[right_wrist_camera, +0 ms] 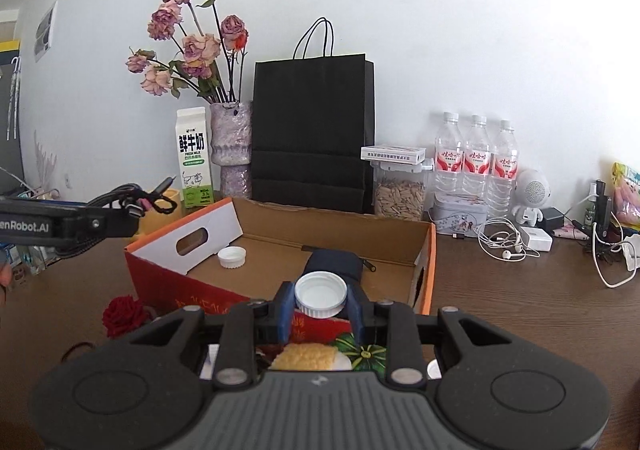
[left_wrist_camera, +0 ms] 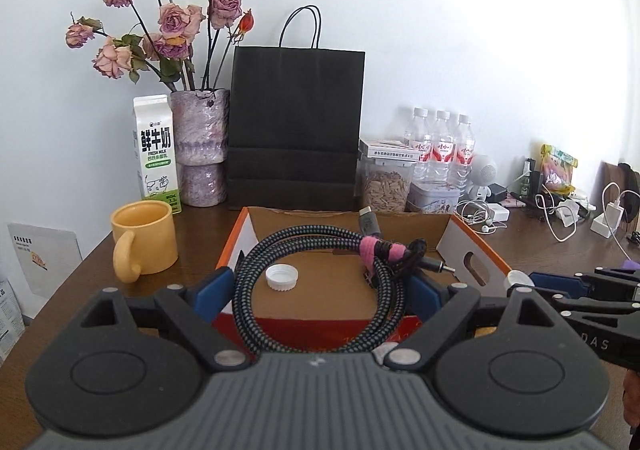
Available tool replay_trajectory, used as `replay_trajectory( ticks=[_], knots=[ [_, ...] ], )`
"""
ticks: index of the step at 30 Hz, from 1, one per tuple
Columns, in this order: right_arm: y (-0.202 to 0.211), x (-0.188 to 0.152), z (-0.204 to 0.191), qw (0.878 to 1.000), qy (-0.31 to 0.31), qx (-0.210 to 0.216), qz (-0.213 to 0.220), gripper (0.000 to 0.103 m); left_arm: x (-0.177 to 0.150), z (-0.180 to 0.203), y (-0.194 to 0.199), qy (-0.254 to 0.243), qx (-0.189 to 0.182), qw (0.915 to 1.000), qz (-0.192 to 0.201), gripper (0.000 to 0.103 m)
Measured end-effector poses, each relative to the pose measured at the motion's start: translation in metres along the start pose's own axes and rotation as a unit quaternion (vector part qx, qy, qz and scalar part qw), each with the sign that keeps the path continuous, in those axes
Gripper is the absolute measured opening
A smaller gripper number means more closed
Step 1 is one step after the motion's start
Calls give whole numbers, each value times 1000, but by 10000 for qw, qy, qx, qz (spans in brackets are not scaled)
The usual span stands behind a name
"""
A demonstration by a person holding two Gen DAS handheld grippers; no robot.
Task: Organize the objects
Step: 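Carry the white cap and braided cable over the cardboard box with both tools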
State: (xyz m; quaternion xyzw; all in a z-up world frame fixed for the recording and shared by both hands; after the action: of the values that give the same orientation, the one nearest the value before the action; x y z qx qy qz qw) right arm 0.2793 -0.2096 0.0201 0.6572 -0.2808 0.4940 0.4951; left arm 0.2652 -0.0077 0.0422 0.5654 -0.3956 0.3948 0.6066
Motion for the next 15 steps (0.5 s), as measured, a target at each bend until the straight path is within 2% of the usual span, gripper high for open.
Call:
replay_trajectory(
  ticks=[7, 15],
  knots=[
    [-40, 22, 0, 9999, -97, -30, 85, 27, 14, 10, -37, 23, -64, 10000, -17, 91],
    [-87, 30, 8, 9997, -180, -180, -55, 27, 21, 12, -86, 45, 19, 9998, -203, 91]
  ],
)
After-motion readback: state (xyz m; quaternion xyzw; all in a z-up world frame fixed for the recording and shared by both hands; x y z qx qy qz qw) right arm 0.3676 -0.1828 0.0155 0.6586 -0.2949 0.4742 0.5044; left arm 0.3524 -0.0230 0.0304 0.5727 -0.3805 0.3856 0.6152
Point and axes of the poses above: each gripper's, at about its wrist camera, not at the fingertips, and y roughly against the way its jaws point, z to its right, x to its top, the point moved 5 cm from there along -y, roughly the way its jaws point, and after that the axes turned 1 degree about x, right-handed, at the moved point
